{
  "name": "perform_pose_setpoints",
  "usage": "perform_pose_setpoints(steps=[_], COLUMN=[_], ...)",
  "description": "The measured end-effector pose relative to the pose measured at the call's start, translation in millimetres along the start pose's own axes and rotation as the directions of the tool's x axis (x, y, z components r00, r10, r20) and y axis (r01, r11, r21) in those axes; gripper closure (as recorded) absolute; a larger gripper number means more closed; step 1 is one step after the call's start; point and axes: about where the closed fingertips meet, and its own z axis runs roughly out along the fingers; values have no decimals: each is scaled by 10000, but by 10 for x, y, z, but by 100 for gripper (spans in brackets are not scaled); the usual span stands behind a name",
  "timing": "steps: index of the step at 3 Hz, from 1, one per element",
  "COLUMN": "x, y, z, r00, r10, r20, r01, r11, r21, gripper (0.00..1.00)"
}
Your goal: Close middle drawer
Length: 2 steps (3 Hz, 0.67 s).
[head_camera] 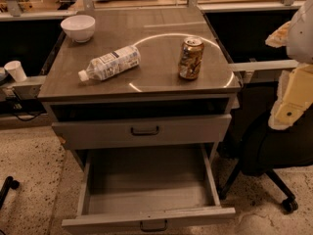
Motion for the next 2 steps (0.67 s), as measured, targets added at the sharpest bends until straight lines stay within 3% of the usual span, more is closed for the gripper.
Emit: perform_pose_setpoints(steps=[1, 2], x=[0, 102], y=[0, 20], z=[1, 361], r00=[10000, 9959], r10=[1, 335], r20=[3, 844], r01=[-1, -247], r11=[10000, 9944], r21=[-2, -1032], gripper=[0, 0])
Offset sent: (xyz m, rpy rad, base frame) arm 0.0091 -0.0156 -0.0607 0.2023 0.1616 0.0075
